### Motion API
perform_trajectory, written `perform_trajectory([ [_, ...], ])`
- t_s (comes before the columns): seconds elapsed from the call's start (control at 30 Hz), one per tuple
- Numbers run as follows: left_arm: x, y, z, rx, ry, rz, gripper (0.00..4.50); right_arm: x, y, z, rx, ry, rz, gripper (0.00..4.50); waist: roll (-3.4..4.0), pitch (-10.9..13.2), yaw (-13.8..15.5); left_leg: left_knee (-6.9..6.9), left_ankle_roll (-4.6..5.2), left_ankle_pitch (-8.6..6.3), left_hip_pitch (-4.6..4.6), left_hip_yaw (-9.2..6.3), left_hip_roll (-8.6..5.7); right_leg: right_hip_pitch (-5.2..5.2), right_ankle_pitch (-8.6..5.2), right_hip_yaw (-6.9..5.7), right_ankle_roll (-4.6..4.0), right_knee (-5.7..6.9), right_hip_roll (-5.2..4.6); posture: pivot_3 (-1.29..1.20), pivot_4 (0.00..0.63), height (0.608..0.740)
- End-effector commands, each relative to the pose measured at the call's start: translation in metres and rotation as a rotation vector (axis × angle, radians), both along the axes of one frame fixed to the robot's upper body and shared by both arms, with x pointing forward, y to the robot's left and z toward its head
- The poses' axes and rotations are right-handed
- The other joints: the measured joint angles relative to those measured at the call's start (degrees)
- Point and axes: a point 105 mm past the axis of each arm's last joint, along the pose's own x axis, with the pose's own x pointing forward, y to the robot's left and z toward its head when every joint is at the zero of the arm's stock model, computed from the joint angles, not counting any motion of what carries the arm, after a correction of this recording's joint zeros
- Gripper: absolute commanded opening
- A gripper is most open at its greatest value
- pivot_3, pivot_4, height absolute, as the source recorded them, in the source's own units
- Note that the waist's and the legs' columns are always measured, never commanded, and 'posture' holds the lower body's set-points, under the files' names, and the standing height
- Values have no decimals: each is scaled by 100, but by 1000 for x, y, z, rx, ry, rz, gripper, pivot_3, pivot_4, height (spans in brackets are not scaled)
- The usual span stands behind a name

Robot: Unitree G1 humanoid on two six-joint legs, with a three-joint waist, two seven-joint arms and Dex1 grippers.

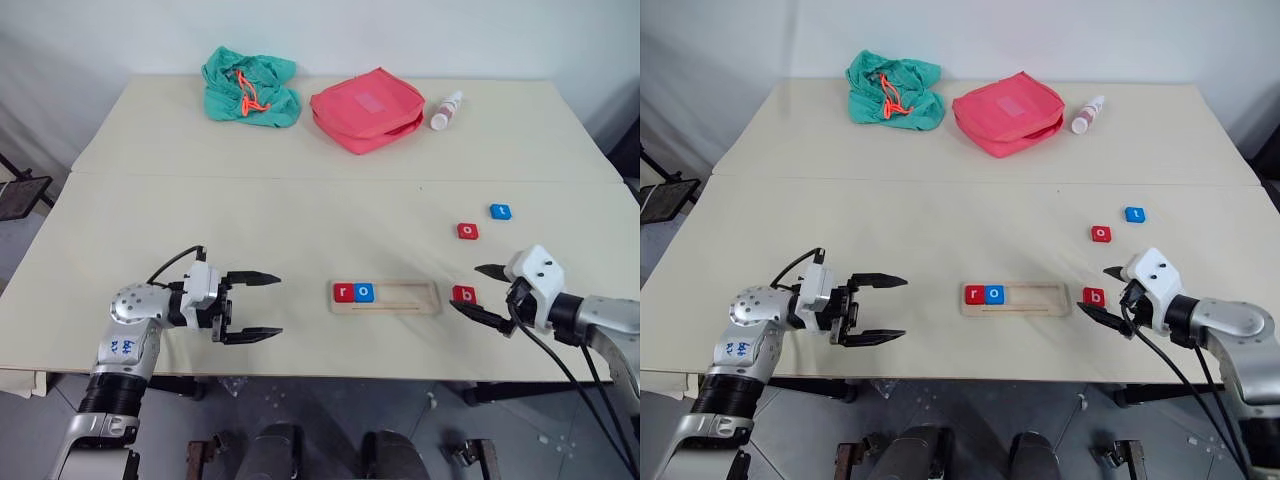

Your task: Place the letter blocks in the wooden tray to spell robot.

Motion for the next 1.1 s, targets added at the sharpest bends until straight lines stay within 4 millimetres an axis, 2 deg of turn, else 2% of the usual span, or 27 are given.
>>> perform_trajectory([
  [0.03,-4,2,11,-11,-56,12,4500,3,-7,1,-104,28,98,4489,0,0,-1,2,0,0,0,-3,1,1,0,-2,0,0,0,0,150,740],
  [0.17,-10,4,11,-11,-55,31,4500,6,-16,-4,-200,76,179,4489,0,0,-6,3,0,0,-1,-5,1,4,0,-4,0,-4,-1,0,150,740],
  [0.43,-16,4,11,-16,-53,57,4500,17,-14,-7,-218,86,224,4489,0,0,-7,6,0,0,-1,-9,3,10,0,-10,0,-9,-1,0,150,740],
  [0.53,-17,4,10,-14,-52,62,4500,17,-13,-11,-233,91,242,3857,0,0,-7,6,-1,0,0,-10,4,12,0,-13,0,-9,0,0,150,740],
  [0.77,-18,4,10,-14,-51,63,4500,19,-11,-10,-227,71,250,1481,-1,0,-9,11,-1,0,2,-9,5,16,0,-13,0,-11,0,0,150,740],
  [0.93,-15,6,9,-4,-52,47,4500,22,-11,7,-233,46,226,1467,-1,0,-8,11,-1,0,2,-9,5,16,0,-12,0,-12,0,0,150,740],
  [1.03,-8,6,9,-4,-61,49,4500,20,3,25,-258,50,263,1467,5,4,-7,11,-1,0,1,-8,4,14,0,-12,0,-12,0,0,150,740],
  [1.1,-5,4,9,-7,-67,47,4500,16,20,37,-257,44,313,1467,11,7,-6,11,-1,0,-2,-7,4,10,0,-11,0,-11,0,0,150,740],
])
